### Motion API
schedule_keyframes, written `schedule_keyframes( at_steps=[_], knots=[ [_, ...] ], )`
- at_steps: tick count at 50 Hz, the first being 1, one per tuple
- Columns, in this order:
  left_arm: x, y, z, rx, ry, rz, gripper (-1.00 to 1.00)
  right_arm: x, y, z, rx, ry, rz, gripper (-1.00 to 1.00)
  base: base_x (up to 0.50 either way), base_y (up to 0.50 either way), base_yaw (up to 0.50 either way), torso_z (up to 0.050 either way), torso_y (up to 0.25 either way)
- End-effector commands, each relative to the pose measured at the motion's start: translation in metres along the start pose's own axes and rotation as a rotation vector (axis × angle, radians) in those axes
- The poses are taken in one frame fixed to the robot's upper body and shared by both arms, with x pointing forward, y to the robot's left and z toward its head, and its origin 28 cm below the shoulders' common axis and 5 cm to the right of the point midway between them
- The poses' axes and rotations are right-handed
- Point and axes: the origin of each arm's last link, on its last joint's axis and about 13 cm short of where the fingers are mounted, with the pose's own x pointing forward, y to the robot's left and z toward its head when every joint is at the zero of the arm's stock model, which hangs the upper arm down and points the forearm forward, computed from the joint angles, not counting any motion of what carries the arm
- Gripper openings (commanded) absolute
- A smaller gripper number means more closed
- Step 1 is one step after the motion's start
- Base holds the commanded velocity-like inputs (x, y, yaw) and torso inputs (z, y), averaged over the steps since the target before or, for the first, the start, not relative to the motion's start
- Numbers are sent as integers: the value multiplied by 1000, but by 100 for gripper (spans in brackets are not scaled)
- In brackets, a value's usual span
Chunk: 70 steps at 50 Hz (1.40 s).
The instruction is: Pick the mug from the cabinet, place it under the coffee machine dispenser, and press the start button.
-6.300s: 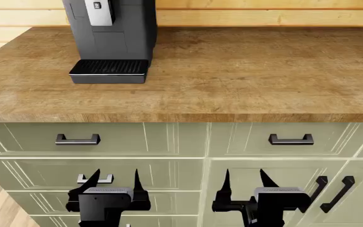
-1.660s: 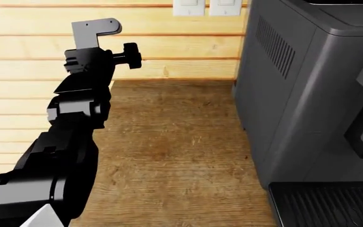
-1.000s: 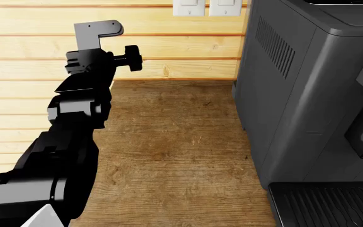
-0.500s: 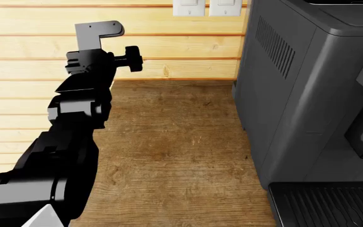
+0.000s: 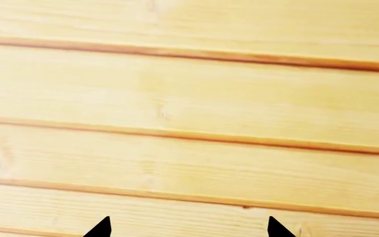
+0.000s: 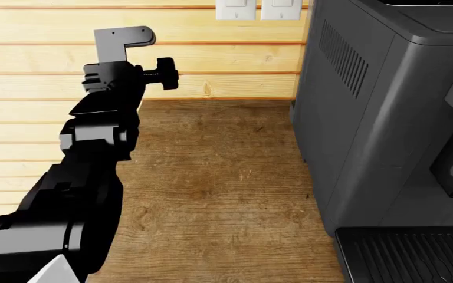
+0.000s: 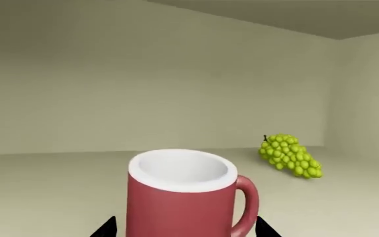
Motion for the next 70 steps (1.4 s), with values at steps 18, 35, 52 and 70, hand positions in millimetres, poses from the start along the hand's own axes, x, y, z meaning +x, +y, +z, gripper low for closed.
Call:
schedule_keyframes(
  at_steps=[18, 35, 52, 70],
  knots=[
    [0, 0, 0, -5, -1, -5, 100, 34, 9, -31, -41, 159, 8, -100, 1, 0, 0, 0, 0],
    [0, 1, 0, -14, -3, -1, 100, -8, 3, 8, -64, -100, 67, -100, 1, 0, 0, 0, 0],
    [0, 1, 0, -6, -1, -1, 100, -55, -10, 43, 47, -390, 92, -100, 0, 0, 0, 0, 0],
    [0, 1, 0, -8, -2, 0, 100, -79, -15, 43, 35, -425, 210, -100, 0, 0, 0, 0, 0]
  ],
)
